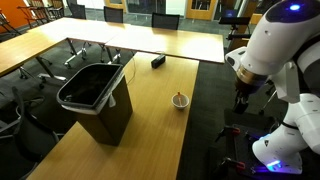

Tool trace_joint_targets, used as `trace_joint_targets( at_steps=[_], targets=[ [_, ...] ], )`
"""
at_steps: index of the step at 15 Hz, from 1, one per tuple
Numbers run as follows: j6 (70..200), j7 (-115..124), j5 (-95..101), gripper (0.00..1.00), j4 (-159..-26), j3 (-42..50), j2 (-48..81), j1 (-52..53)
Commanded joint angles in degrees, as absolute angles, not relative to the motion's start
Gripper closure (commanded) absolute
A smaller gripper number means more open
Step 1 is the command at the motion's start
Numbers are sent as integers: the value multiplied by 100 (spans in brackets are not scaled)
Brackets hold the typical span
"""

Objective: Take the marker out of the bowl and put it on the table

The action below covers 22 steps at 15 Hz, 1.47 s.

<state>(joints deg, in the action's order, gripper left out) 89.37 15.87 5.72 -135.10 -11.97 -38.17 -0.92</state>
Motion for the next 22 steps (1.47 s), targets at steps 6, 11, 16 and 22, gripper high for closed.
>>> trace_joint_targets(
  at_steps=[6,11,16,22],
  targets=[
    [10379,-571,1515,0,-13115,-519,-1552,110],
    [10983,-1503,2745,0,-12659,-282,-116,28],
    [11103,-1703,3506,0,-12621,-157,424,16],
    [11103,-1693,3554,0,-12592,-150,484,24]
  ],
)
